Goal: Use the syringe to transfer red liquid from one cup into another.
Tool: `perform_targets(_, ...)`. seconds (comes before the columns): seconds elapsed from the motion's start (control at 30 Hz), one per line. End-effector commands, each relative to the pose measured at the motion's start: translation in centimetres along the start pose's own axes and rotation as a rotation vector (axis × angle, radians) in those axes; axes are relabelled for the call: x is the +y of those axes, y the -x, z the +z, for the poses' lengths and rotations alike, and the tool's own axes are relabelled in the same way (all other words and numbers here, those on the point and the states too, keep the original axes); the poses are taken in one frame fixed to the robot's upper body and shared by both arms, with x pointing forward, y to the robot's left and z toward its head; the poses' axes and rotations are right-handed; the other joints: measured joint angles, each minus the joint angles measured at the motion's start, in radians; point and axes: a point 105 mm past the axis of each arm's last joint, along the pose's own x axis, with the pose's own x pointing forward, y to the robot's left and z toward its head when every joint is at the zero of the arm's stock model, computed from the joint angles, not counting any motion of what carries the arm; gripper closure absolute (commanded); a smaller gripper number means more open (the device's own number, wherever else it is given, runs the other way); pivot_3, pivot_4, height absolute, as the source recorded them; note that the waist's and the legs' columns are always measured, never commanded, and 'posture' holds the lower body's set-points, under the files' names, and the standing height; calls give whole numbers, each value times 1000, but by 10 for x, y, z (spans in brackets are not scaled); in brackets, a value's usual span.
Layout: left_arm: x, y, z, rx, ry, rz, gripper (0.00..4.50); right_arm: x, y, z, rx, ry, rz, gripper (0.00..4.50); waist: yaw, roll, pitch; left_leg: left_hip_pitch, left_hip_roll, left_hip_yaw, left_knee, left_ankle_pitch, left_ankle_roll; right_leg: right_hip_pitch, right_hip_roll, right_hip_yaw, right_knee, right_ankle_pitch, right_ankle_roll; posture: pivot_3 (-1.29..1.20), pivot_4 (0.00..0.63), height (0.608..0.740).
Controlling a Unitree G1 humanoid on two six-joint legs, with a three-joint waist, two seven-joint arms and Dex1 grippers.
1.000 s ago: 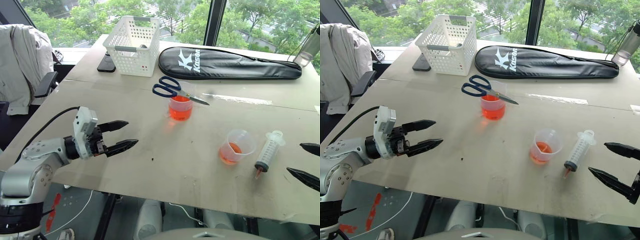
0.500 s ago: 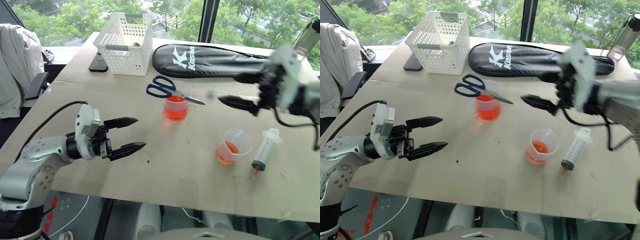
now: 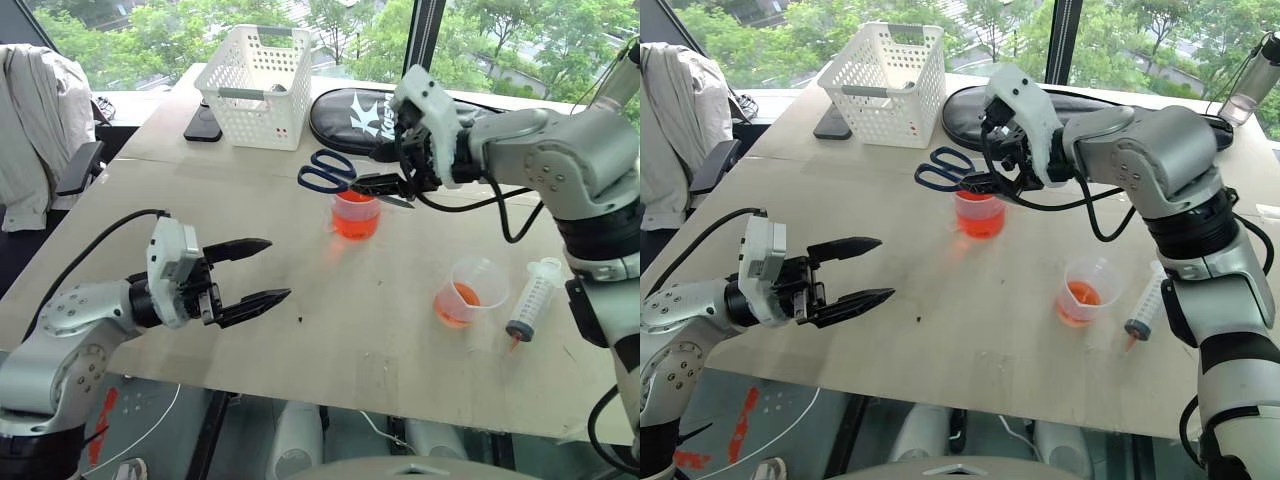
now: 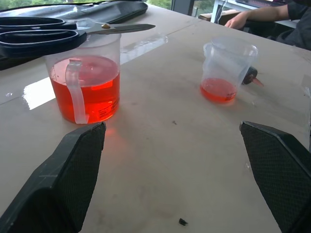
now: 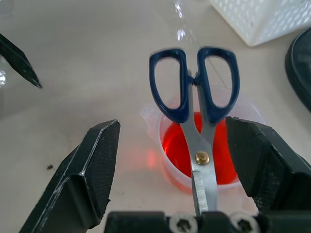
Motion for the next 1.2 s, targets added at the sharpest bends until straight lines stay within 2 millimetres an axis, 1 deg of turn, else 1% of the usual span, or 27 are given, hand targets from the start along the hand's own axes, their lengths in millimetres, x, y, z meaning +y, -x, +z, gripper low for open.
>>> perform_targets(0.03, -6, 1, 11, -28, -53, 0, 0, -6, 3, 10, -8, 67, -10, 750, -2, 0, 0, 0, 0, 0, 0, 0, 0, 0, 0, 0, 0, 0, 0, 0, 150, 724)
perform_targets(0.23, -8, 1, 11, -30, -56, 7, 0, -9, -7, 8, 15, 72, 18, 750, -3, 0, 0, 0, 1, 0, -1, 0, 0, -1, 1, 0, 0, 2, 3, 0, 150, 724)
perform_targets(0.33, -8, 1, 12, -31, -60, 9, 0, -12, -13, 6, 26, 74, 19, 1519, -4, 0, 0, 0, 1, 0, -1, 0, 0, -1, 1, 0, 0, 2, 3, 0, 150, 724)
perform_targets(0.4, -7, 1, 12, -32, -62, 11, 0, -14, -15, 5, 32, 78, 16, 2393, -3, 0, 0, 0, 1, 1, -1, 0, 0, -1, 1, 0, 0, 2, 3, 0, 150, 724)
perform_targets(0.6, -9, 2, 13, -37, -63, 18, 0, -19, -19, 5, 44, 85, 8, 2393, -3, 0, 0, 0, 1, 1, -1, 0, 0, -1, 1, 0, 0, 2, 3, 0, 150, 724)
perform_targets(0.93, -11, 4, 13, -44, -58, 40, 0, -22, -26, 1, 80, 101, 19, 2393, -3, 0, 0, 0, 1, 1, -1, 0, 0, -2, 1, 0, 0, 2, 3, 0, 150, 724)
perform_targets(1.2, -13, 8, 16, -56, -79, 53, 0, -19, -30, 3, 84, 107, 45, 2393, -4, 0, 0, 0, 1, 1, -1, 0, 0, -2, 1, 0, 0, 2, 3, 0, 150, 724)
